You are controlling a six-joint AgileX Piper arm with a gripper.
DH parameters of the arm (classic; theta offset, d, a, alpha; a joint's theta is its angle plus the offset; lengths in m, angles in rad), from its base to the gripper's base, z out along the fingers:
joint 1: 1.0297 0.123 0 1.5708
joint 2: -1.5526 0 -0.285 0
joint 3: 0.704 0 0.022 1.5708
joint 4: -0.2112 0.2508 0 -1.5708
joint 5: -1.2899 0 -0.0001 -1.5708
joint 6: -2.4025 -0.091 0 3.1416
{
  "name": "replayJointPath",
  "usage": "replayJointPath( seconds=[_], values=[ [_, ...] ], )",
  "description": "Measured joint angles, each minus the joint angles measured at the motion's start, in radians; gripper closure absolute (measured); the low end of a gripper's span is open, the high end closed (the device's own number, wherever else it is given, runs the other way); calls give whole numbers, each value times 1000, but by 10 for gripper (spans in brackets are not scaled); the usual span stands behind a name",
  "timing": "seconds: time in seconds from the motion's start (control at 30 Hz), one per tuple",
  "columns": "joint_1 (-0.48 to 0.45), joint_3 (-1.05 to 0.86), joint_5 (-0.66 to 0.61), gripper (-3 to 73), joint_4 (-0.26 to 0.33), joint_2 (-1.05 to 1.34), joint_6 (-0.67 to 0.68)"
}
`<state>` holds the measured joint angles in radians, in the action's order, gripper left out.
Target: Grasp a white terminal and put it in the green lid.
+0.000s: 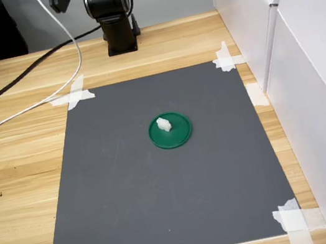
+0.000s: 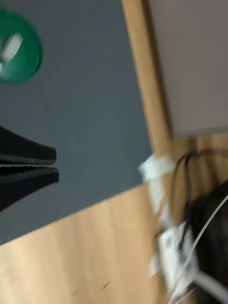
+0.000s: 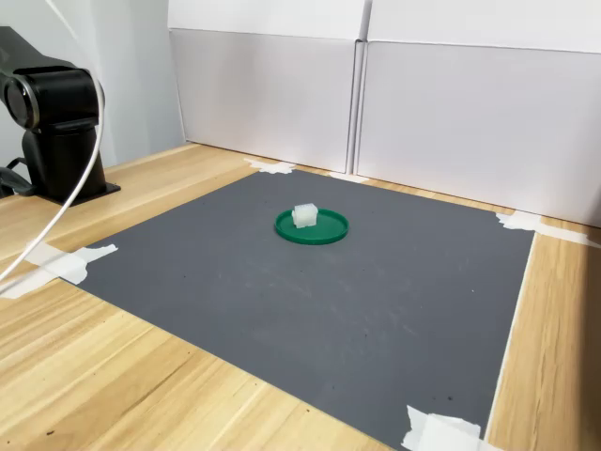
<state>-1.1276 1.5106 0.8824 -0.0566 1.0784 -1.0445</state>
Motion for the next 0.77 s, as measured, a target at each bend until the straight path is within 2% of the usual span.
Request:
replayJointPath(
  seconds=[0.13,0.37,0.77],
  values=[
    [-42,-107,0,711,0,90,0],
    [-43,-242,-2,711,0,194,0],
    [-43,-271,-8,711,-8,293,0]
  ],
)
